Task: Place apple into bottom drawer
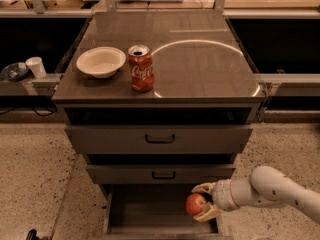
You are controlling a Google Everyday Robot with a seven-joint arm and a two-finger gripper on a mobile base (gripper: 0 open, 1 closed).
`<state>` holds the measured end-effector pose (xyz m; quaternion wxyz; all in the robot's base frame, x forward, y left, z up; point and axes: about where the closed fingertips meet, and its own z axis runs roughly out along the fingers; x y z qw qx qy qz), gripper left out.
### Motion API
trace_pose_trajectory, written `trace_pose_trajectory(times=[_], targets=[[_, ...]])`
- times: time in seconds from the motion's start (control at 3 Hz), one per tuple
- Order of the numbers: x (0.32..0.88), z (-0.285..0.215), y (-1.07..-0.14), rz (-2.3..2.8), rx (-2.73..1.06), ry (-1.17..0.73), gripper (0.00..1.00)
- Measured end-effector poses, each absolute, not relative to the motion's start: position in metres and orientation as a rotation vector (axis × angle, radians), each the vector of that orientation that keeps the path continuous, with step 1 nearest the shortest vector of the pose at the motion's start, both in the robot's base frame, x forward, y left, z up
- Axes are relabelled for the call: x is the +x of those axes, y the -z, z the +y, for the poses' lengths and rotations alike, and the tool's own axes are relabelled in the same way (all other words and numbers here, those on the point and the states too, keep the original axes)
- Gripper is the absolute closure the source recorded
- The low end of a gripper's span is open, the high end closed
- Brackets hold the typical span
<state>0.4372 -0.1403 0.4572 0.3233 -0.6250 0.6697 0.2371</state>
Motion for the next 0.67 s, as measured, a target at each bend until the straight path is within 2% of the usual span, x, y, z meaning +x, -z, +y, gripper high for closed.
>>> trace_pose_trajectory(times=[0.67], targets=[[0.459, -0.131, -0.434, 1.694, -1.508, -0.714, 1.00]])
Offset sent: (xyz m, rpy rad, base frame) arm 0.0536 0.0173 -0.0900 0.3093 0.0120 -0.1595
